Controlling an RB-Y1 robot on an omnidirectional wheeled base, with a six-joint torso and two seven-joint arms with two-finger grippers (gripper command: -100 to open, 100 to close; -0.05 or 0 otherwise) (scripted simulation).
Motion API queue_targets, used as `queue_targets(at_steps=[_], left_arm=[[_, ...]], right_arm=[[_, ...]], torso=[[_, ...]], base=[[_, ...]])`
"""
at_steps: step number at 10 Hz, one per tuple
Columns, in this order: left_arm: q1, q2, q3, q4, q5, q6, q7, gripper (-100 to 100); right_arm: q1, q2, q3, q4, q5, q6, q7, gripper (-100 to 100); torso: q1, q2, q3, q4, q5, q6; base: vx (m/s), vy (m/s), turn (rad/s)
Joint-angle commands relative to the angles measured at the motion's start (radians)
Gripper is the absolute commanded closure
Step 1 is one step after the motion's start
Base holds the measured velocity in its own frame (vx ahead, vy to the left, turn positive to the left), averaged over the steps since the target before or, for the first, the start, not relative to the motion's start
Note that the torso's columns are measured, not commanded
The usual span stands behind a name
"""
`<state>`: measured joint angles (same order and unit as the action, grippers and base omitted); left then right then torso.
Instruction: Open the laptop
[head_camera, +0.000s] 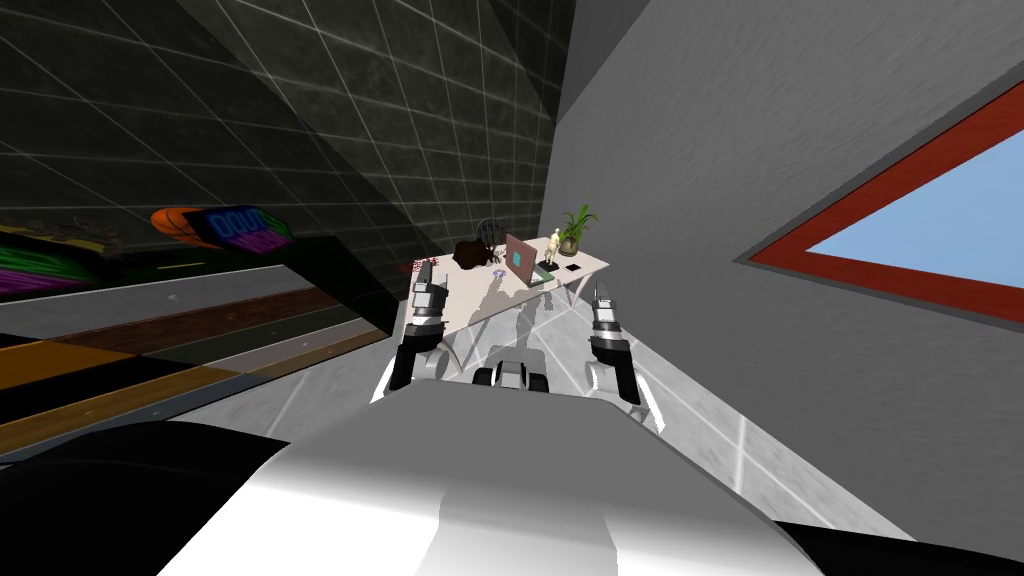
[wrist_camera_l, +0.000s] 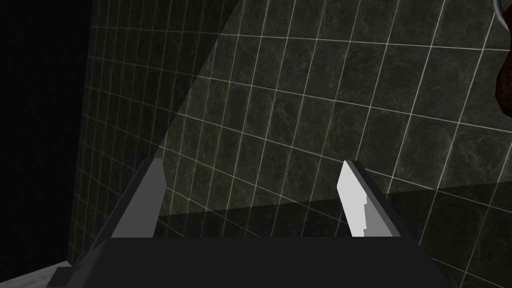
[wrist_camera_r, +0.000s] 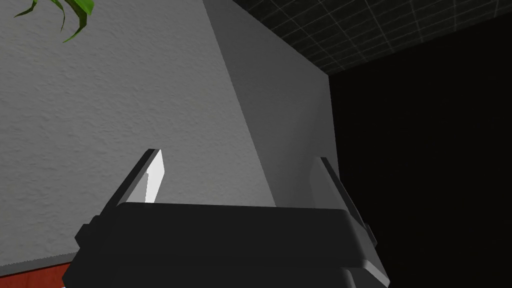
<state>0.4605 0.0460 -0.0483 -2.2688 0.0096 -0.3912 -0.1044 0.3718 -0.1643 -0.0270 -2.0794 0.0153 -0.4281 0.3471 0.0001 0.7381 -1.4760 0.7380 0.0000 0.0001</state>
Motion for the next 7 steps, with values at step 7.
queue_targets(at_steps=[7], left_arm=[[0.0,0.0,0.0,0.0,0.0,0.0,0.0,0]], right_arm=[[-0.09,-0.03,-0.026,0.112,0.08,-0.032,0.233,-100]], torso=[[0.0,0.0,0.0,0.0,0.0,0.0]], base=[[0.014,-0.003,0.035]])
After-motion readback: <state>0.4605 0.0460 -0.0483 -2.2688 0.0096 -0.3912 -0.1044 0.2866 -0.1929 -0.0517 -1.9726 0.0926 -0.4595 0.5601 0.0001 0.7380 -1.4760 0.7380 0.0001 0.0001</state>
